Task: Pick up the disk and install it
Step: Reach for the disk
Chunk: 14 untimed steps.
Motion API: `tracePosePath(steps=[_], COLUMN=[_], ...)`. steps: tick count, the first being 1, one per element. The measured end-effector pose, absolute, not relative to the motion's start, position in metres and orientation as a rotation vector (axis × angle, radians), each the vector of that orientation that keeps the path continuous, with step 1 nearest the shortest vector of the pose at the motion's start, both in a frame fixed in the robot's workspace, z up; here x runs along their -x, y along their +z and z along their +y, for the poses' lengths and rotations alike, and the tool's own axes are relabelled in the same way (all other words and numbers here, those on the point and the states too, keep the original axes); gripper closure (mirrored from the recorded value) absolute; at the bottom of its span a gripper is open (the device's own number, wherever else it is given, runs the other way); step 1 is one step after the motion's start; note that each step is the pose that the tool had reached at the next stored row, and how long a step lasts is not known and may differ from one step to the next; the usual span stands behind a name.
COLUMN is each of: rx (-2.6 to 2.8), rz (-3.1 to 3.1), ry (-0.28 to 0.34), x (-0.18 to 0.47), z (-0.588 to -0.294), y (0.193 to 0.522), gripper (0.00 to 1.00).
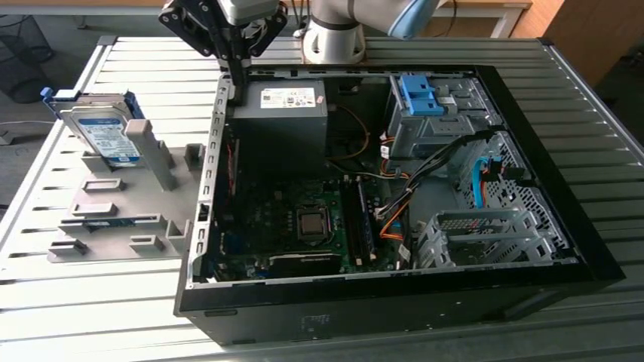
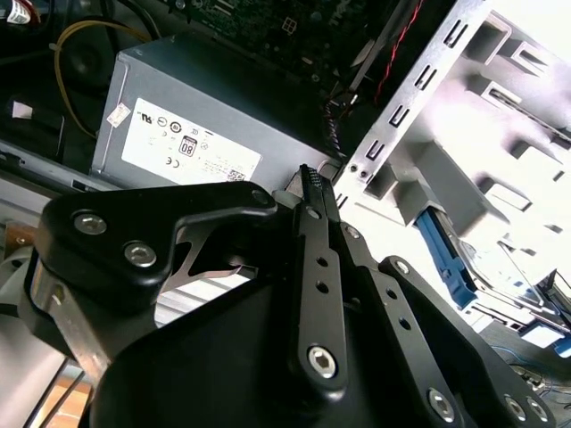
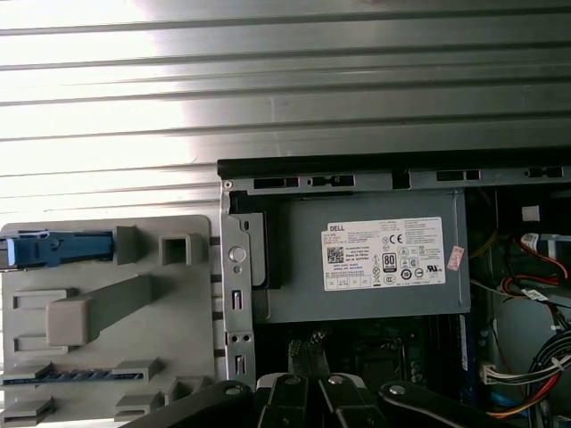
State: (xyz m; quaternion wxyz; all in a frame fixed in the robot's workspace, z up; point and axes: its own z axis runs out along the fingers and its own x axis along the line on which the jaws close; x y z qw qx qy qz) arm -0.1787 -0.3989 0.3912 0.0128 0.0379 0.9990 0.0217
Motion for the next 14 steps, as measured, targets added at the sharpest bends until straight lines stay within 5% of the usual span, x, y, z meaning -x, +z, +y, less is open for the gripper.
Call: tracePosePath(steps=[14], rx=[-0.118], rz=[3.113], ry=[0.068], x=[0.1833], z=[-0.3989], y=[0.3905], gripper=[0.89])
